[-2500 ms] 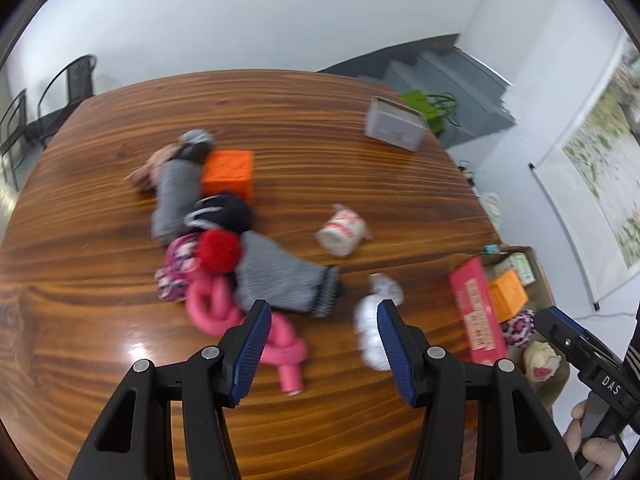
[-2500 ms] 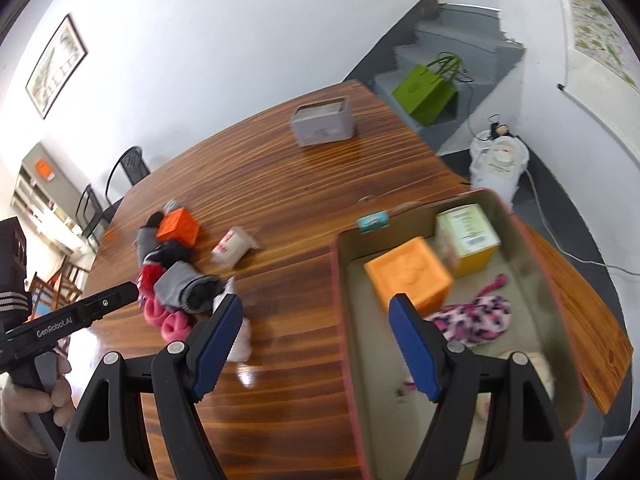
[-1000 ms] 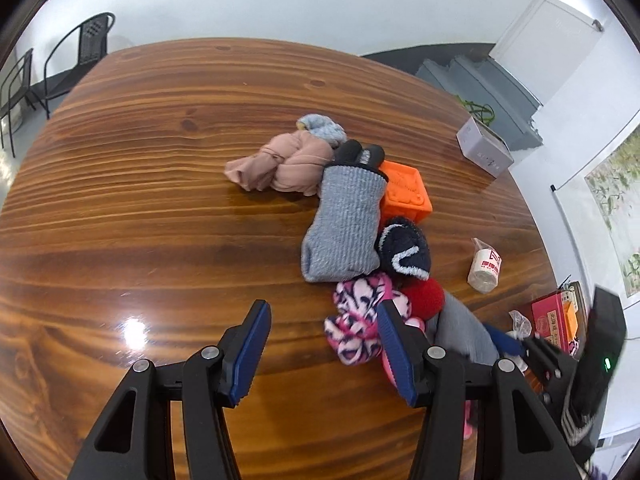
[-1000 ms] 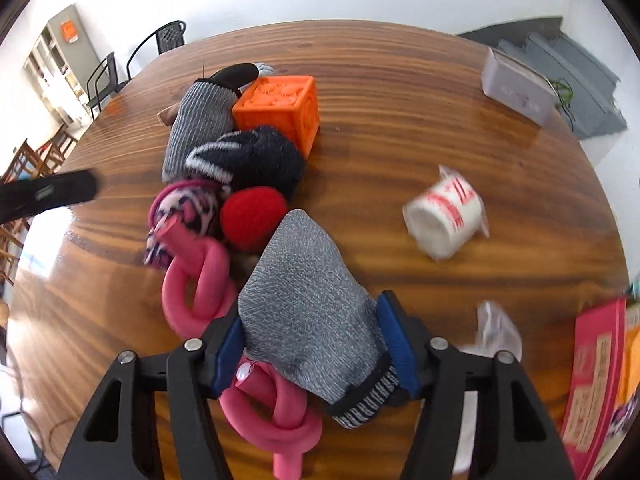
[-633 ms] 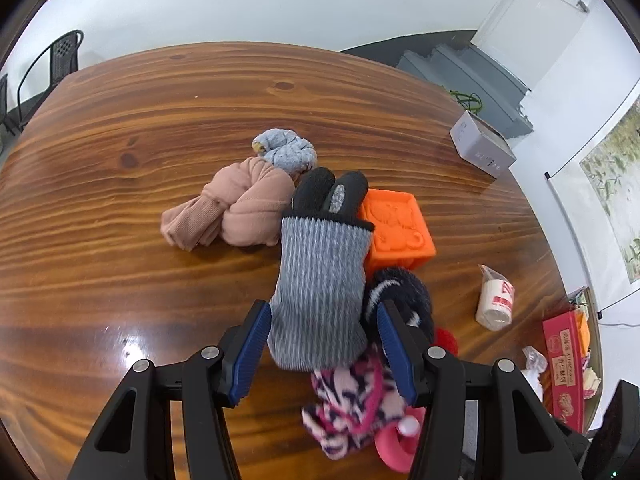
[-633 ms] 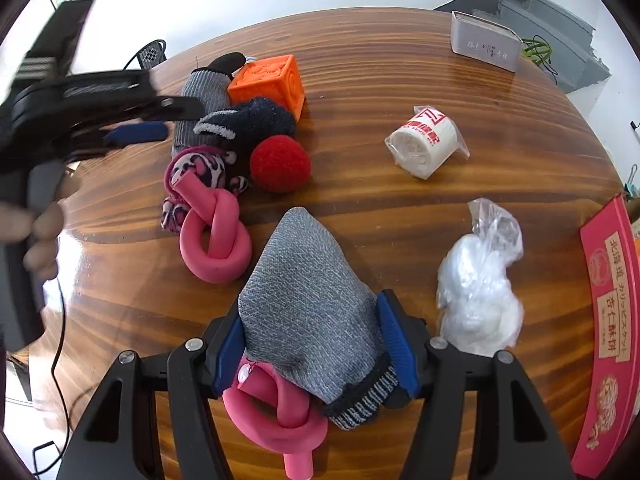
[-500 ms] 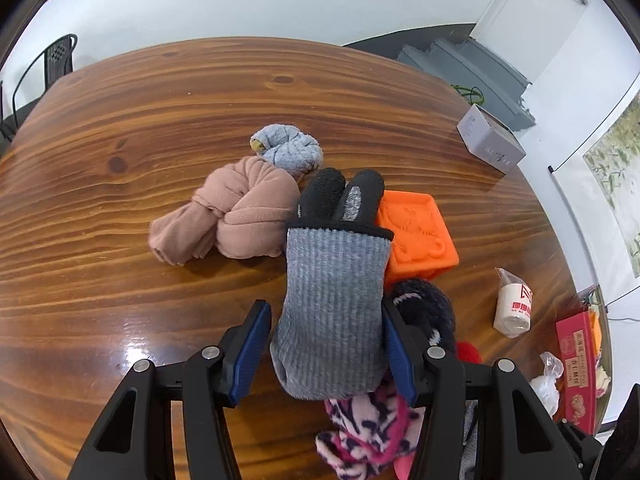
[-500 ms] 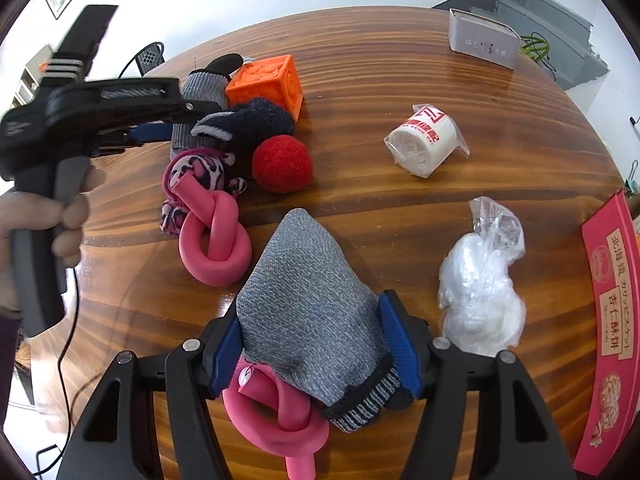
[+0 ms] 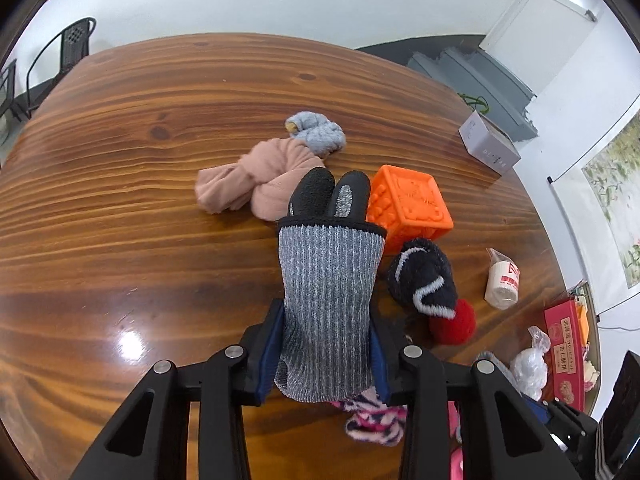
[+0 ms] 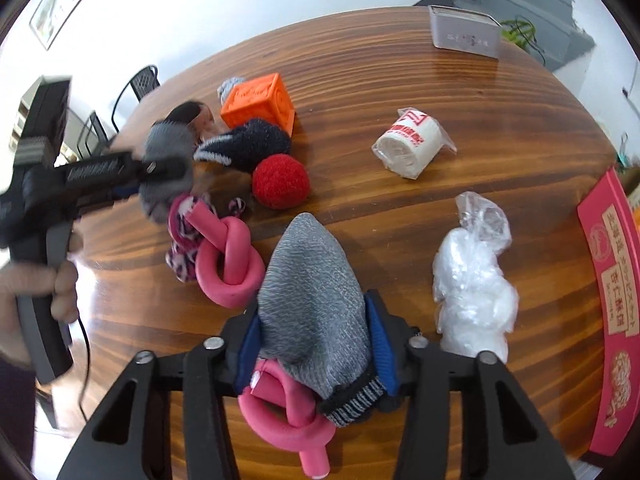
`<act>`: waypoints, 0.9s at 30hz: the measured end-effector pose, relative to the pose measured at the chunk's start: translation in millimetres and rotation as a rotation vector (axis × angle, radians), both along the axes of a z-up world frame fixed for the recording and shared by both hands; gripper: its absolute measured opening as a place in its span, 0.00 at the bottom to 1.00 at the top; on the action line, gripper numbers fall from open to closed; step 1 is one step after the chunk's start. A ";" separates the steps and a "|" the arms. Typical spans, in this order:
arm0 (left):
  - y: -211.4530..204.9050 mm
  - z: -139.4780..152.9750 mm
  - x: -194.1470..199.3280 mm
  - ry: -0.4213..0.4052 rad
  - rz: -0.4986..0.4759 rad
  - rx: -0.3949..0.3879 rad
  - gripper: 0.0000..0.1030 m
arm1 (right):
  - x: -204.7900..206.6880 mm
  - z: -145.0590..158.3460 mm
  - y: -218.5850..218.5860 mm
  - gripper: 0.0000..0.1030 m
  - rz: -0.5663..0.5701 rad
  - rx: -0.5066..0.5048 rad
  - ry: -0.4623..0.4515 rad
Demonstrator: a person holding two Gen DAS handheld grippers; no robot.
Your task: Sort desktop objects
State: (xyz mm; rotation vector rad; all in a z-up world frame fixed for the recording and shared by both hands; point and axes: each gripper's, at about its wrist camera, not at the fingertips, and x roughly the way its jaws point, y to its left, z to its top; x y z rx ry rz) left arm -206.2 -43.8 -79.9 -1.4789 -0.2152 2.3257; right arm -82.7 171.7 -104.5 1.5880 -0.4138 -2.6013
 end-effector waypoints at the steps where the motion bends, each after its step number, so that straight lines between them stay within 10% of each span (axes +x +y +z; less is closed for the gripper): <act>1: -3.7 6.0 6.2 0.012 0.006 -0.001 0.38 | 2.0 2.9 3.0 0.43 -0.009 -0.018 0.002; 11: -9.7 68.2 54.7 0.122 0.026 0.011 0.38 | 25.2 33.7 22.2 0.36 -0.024 -0.101 0.067; 27: 101.2 111.8 113.8 0.184 -0.130 0.081 0.38 | 103.4 105.9 128.4 0.36 -0.190 -0.101 0.235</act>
